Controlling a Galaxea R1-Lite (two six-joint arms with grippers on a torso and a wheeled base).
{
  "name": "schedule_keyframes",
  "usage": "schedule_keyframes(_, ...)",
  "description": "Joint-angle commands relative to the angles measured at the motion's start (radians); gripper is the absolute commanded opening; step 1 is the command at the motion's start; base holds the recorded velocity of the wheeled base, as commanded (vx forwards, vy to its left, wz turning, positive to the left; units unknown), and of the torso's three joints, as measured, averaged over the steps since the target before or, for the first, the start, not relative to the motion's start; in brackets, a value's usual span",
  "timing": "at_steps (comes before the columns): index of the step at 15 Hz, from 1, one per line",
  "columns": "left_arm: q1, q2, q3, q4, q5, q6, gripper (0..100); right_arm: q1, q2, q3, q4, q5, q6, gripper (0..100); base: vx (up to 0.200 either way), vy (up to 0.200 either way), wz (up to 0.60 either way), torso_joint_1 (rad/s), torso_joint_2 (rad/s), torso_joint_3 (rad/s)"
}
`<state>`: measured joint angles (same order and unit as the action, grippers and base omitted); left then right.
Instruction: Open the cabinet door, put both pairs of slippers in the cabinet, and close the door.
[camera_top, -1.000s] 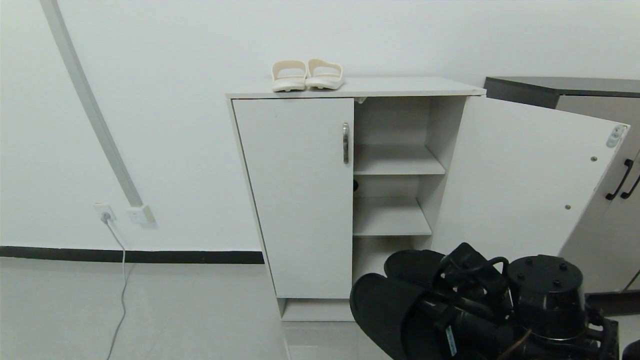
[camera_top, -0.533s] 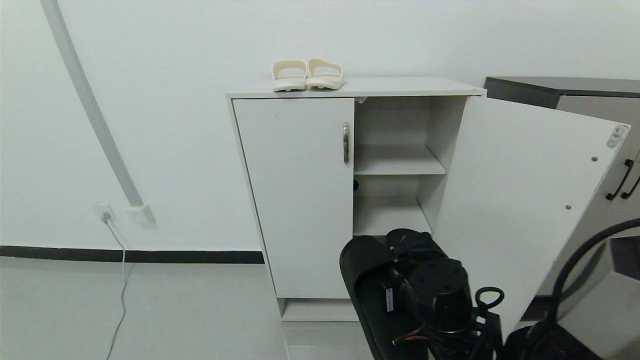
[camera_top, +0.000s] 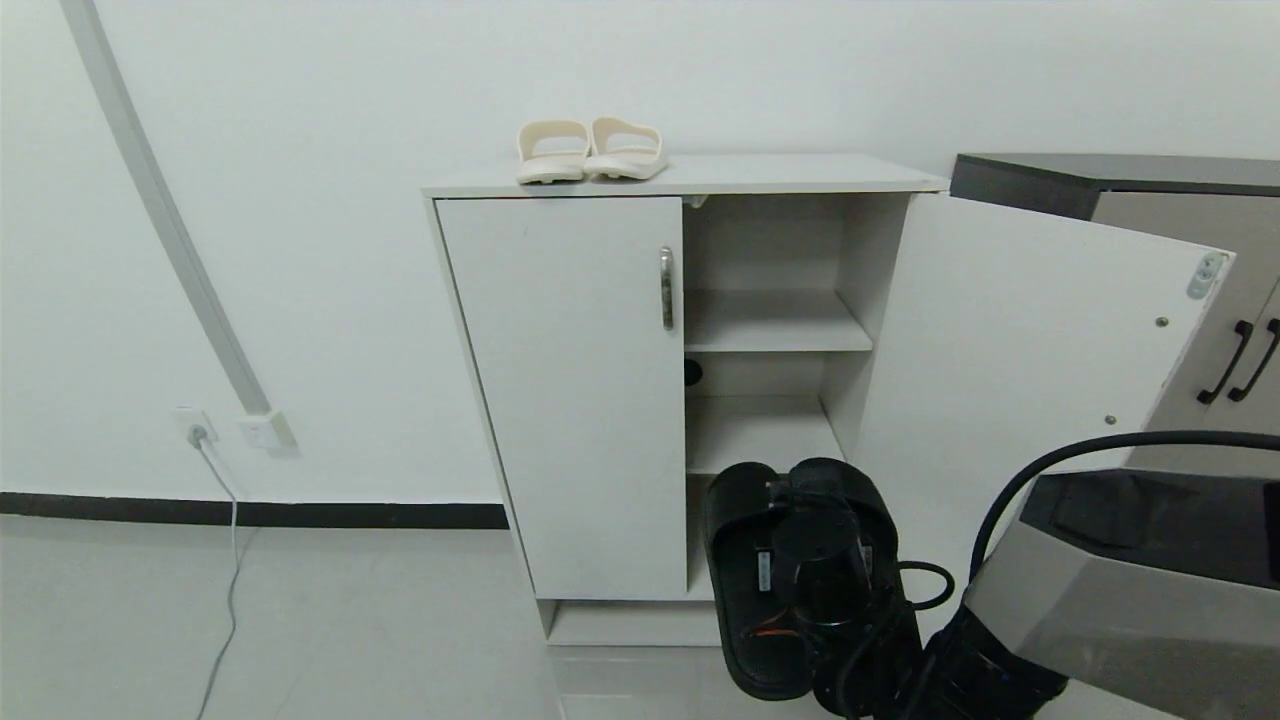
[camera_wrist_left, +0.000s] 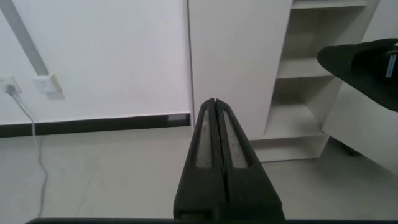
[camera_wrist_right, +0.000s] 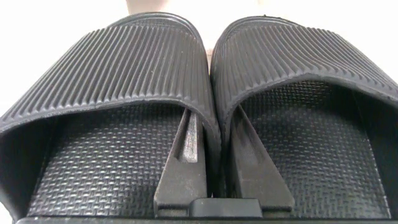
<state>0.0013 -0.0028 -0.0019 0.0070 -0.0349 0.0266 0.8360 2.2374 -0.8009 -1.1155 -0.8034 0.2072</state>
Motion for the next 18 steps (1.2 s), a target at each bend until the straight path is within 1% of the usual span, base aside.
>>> schedule_keyframes(1, 0.000, 0.003, 0.000, -0.001, 0.000, 0.001, 0, -0.003, 0.010, -0.001, -0.001, 0.001, 0.001, 0, 0.000, -0.200, 0.00, 0.002, 0.01, -0.002)
schedule_keyframes(4, 0.000, 0.003, 0.000, -0.001, 0.000, -0.001, 0, -0.003, 0.041, -0.034, -0.006, 0.003, 0.000, 0, 0.000, 0.000, 0.00, 0.000, 0.00, 0.000)
schedule_keyframes(7, 0.000, 0.003, 0.000, -0.001, 0.001, -0.001, 0, -0.006, 0.091, -0.093, -0.006, 0.024, -0.002, 0, 0.000, 0.000, 0.00, 0.000, 0.00, 0.000)
schedule_keyframes(11, 0.000, 0.003, 0.000, -0.001, 0.000, -0.001, 0, -0.037, 0.152, -0.150, -0.007, 0.030, 0.001, 0, 0.000, 0.000, 0.00, 0.000, 0.00, 0.000)
schedule_keyframes(18, 0.000, 0.003, 0.000, -0.001, 0.003, -0.001, 0, -0.037, 0.159, -0.149, -0.027, 0.030, 0.000, 0, 0.000, 0.000, 0.00, 0.000, 0.00, 0.000)
